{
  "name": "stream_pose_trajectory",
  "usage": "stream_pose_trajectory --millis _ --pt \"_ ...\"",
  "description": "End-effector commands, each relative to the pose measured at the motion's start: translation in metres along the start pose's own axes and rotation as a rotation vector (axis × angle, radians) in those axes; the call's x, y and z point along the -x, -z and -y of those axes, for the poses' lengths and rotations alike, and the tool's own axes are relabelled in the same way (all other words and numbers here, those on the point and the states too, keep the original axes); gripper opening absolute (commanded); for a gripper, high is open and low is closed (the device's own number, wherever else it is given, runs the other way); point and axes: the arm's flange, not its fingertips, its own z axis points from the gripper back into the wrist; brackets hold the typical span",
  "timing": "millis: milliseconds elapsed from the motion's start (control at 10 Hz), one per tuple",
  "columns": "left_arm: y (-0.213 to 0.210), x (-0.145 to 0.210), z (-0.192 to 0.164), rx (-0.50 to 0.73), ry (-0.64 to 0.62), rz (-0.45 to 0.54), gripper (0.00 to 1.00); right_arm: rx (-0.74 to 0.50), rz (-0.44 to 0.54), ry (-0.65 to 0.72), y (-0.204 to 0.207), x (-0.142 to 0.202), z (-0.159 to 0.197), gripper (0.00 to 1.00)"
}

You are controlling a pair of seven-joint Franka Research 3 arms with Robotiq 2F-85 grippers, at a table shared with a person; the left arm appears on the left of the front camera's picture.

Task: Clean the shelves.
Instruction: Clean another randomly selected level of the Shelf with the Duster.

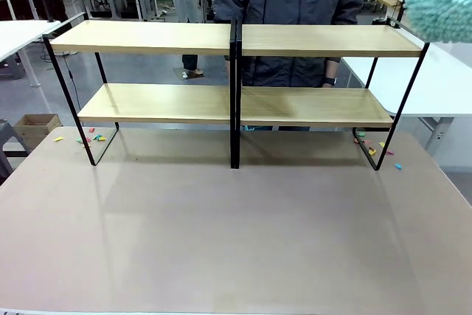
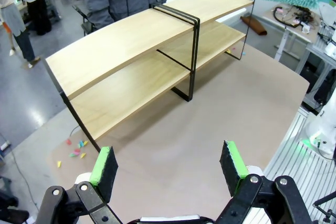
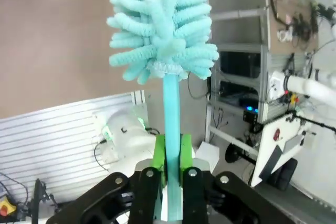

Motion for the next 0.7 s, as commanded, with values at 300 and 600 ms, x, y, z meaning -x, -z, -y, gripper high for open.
stream_pose_trajectory --millis 300,600 --pt "-0.002 0.0 0.001 -0.012 -0.003 -0.001 1.0 -0.017 0.102 -0.037 0.007 -0.02 -0.036 0.12" --pt "-0.002 0.0 0.001 -0.012 -0.003 -0.001 1.0 -0.031 0.084 -0.045 0.01 -0.022 -0.039 0.12"
